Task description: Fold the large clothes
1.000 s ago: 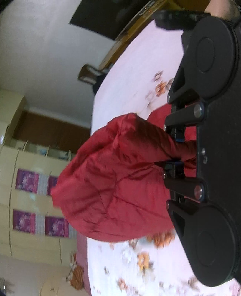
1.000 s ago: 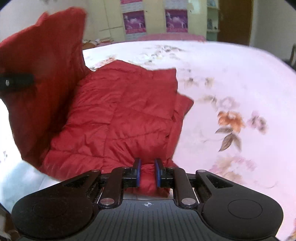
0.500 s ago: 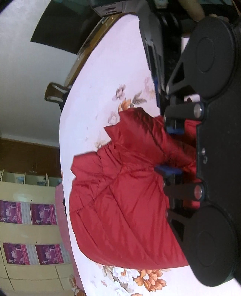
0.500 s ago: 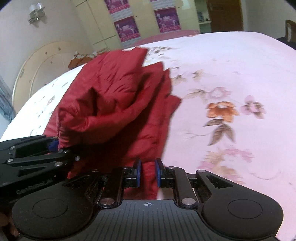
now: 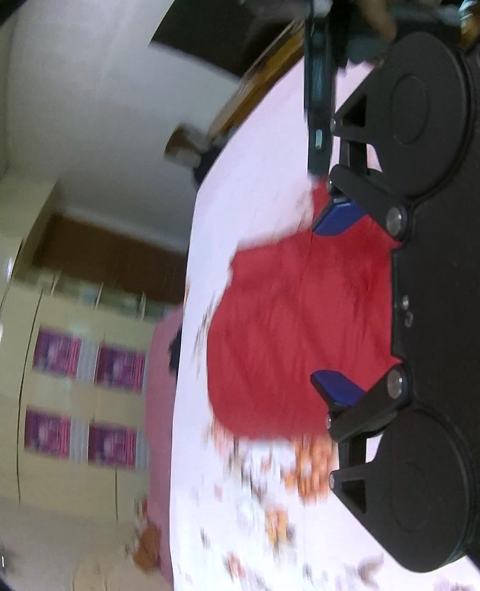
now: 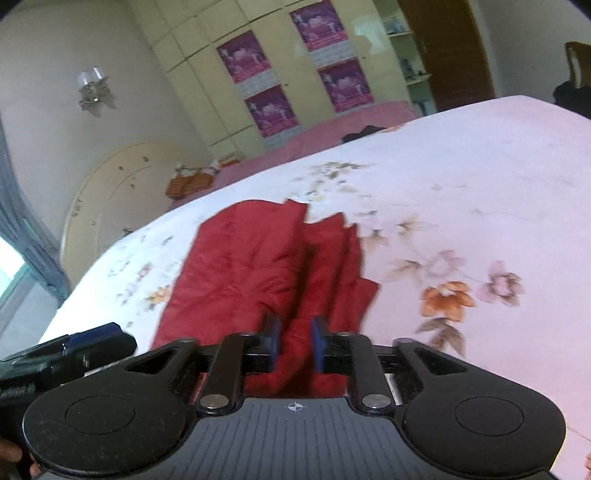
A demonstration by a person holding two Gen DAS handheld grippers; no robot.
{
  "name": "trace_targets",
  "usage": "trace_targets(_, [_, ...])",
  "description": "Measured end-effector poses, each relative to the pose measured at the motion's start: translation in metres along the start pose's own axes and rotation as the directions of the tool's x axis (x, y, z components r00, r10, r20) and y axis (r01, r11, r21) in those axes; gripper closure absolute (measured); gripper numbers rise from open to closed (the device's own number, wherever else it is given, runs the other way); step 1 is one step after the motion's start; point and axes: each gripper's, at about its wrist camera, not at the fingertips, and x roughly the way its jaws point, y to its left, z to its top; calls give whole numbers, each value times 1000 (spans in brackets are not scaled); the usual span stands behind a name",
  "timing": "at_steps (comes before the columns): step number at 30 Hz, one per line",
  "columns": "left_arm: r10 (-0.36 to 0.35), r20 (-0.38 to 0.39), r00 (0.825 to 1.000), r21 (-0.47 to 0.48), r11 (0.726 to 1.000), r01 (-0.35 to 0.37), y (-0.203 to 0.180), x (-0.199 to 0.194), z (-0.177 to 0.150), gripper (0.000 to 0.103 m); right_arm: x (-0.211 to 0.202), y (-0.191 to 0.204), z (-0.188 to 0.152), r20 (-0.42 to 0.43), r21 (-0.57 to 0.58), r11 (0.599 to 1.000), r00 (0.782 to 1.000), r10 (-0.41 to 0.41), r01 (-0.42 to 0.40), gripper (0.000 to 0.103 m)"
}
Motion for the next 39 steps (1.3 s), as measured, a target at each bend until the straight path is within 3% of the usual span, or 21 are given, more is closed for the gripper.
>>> trace_targets(2, [69, -20, 997, -39, 997, -70, 19, 10, 0, 37, 4, 9, -1, 13, -32, 999, 1000, 16, -15, 20])
trace_targets(3, [92, -32, 995, -59, 994, -94, 30, 11, -3, 40, 9, 13, -1, 8, -54, 999, 1000, 10, -9, 24])
trace_targets(4, [110, -48, 993, -69, 991, -113, 36, 16, -6, 46, 15, 15, -3, 0, -71, 997, 1000, 11, -11, 37])
trace_targets(9, [92, -85, 992, -65, 993, -98, 44, 29, -20, 52, 38, 20, -14, -92, -74, 997, 996, 11, -17, 46])
trace_targets(10, [81, -88, 993, -56, 995, -86, 40, 32, -25, 55, 40, 20, -18, -104, -80, 997, 995, 6, -15, 67])
trace_targets(11, [69, -90, 994, -48, 996, -74, 36, 33, -32, 58, 42, 19, -21, -122, -81, 997, 993, 2, -12, 78])
trace_targets(15, [36, -96, 995, -40, 998, -40, 28, 38, -38, 59, 37, 7, -28, -143, -66, 998, 990, 1, -10, 94])
trace_targets(18, [12, -106, 994, -31, 999, -15, 27, 41, -40, 57, 36, -13, -37, -179, -6, 1000, 984, -11, 10, 97])
trace_targets(21, [24, -139, 990, -27, 999, -28, 26, 52, -46, 57, 59, -36, -57, -240, -1, 994, 965, -103, 105, 97])
trace_targets(28, [42, -159, 986, -9, 999, -44, 23, 55, -42, 57, 61, -36, -55, -261, -63, 993, 958, -114, 101, 96])
trace_targets(35, [62, -103, 993, -9, 998, -64, 21, 41, -14, 57, 20, -36, -15, -115, -78, 994, 990, -82, 74, 96])
trace_targets(39, [104, -74, 992, -47, 993, -108, 30, 44, 2, 57, 27, -35, 11, -69, -65, 997, 996, -48, 44, 95])
